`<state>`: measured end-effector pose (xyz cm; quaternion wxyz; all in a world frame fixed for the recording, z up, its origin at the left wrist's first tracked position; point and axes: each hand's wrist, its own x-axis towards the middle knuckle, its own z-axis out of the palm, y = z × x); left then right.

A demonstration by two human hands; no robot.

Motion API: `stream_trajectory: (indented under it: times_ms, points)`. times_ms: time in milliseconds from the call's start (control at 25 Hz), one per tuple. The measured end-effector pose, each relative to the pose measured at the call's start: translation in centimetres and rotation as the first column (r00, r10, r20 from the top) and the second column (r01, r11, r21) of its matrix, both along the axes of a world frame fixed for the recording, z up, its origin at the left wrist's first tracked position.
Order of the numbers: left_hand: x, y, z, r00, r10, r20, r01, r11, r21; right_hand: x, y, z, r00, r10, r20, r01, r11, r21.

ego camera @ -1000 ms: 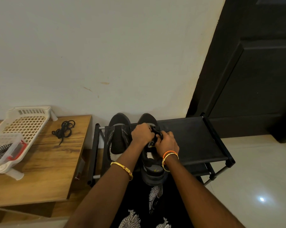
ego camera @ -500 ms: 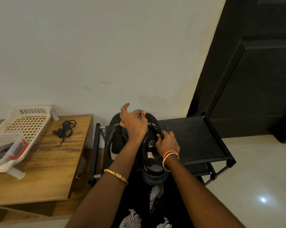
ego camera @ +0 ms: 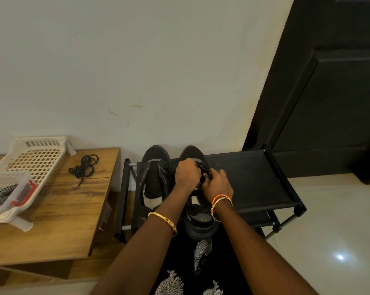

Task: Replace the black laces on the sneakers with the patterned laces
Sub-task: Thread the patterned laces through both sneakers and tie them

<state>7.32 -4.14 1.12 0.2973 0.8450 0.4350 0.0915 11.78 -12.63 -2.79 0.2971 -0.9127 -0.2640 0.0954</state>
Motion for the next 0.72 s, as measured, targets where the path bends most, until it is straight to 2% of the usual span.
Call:
stream_trajectory:
  times_ms: [40,120,360,440,560,640,720]
  points:
    - [-0.1,-0.1,-0.2,0.999,-0.009,-0.051,0.010,1.000,0.024,0.0,0.0,0.0,1.000,0.000,-0.002,0.000,1.000,-0.005]
    - [-0.5,-0.4,-0.3,0.999,-0.004,-0.044,0.006,0.998,0.057,0.0,0.0,0.1,1.000,-0.003,-0.012,0.003,1.000,-0.009]
    - [-1.6,-1.1,-1.2,0.965,0.110,0.236,-0.126,0.991,0.053,0.0,0.0,0.2,1.000,0.000,-0.007,0.000,1.000,-0.004]
    - [-1.8,-1.2,-1.4,0.916,0.158,0.370,-0.205,0.974,0.093,0.0,0.0,0.2,1.000,-0.005,-0.006,0.005,1.000,0.003]
    - [-1.9,-0.8,-1.0,0.792,0.236,0.563,-0.364,0.923,0.125,0.0,0.0,0.2,1.000,-0.009,0.000,0.009,1.000,0.007]
    - [-1.8,-0.7,-0.2,0.707,0.306,0.638,-0.428,0.903,0.042,0.0,0.0,0.2,1.000,-0.009,-0.005,0.009,1.000,0.010]
    - [-1.6,-0.9,0.5,0.666,0.367,0.650,-0.352,0.922,-0.160,0.0,0.0,0.1,1.000,-0.010,-0.011,0.010,1.000,0.015]
